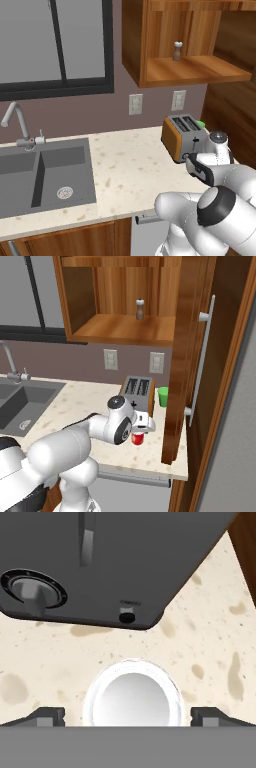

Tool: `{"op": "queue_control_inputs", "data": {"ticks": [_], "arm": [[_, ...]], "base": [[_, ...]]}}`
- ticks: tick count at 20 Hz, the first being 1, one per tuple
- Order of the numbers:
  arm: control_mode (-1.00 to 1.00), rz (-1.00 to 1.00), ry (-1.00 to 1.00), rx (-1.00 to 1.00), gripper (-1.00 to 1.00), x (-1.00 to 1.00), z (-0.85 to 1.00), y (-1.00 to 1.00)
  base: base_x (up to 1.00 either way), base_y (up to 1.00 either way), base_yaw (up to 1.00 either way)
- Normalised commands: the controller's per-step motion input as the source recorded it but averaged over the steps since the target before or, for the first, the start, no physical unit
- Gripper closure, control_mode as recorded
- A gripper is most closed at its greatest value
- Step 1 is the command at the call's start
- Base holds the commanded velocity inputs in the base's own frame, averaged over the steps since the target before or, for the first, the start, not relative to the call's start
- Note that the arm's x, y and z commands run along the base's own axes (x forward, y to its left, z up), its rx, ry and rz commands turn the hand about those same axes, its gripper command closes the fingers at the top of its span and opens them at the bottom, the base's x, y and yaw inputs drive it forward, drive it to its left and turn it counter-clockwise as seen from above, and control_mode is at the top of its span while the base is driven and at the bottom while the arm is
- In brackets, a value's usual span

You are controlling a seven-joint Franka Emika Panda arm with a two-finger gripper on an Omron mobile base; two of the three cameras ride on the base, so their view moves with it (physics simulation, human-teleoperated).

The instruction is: Pick the yogurt and canned food from the counter and place them in the cabinets closest to them.

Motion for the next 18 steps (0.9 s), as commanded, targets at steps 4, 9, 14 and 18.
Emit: {"op": "queue_control_inputs", "data": {"ticks": [4,9,14,18], "arm": [[-1.00,0.00,0.00,0.00,-1.00,0.00,0.00,0.00],[-1.00,0.01,0.00,0.00,-1.00,0.06,-0.06,-0.10],[-1.00,0.01,0.00,0.00,-1.00,0.00,-0.03,-0.04],[-1.00,0.00,0.00,0.00,-1.00,0.00,0.00,0.00]], "base": [[0.00,0.00,0.00],[0.00,0.00,0.00],[0.00,0.00,0.00],[0.00,0.00,0.00]]}}
